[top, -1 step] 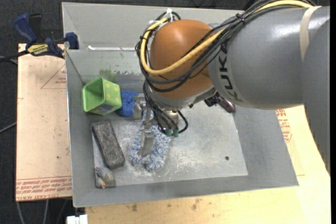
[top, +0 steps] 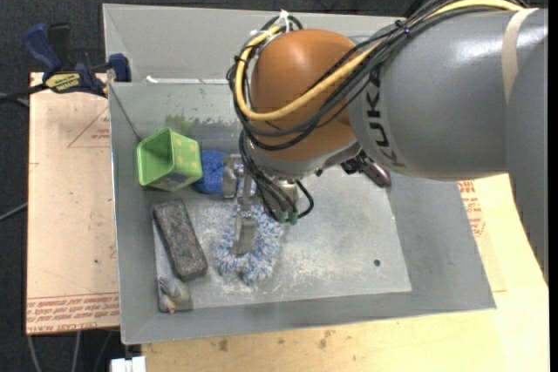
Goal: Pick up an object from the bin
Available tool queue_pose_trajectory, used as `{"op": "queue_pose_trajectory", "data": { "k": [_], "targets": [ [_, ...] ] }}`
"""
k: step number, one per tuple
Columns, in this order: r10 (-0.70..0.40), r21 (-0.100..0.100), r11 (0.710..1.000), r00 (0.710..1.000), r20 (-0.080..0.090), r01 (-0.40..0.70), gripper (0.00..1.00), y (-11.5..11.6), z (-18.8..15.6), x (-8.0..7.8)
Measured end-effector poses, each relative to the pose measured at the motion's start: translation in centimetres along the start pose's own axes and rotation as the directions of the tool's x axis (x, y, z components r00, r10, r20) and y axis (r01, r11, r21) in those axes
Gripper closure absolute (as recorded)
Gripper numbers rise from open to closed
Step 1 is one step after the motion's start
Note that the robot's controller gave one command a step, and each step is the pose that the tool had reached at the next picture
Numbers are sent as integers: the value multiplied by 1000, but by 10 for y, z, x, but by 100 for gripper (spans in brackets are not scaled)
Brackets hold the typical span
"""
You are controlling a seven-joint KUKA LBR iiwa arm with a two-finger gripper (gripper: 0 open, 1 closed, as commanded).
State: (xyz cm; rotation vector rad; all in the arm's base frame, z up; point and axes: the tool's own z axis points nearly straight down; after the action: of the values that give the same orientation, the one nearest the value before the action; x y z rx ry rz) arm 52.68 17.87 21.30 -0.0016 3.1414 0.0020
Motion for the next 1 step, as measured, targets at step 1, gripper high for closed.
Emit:
{"op": "queue_pose_trajectory", "data": {
  "k": [1],
  "targets": [
    [10,-3,1000,1000,7,-10,0,-20,42,4]
  ]
}}
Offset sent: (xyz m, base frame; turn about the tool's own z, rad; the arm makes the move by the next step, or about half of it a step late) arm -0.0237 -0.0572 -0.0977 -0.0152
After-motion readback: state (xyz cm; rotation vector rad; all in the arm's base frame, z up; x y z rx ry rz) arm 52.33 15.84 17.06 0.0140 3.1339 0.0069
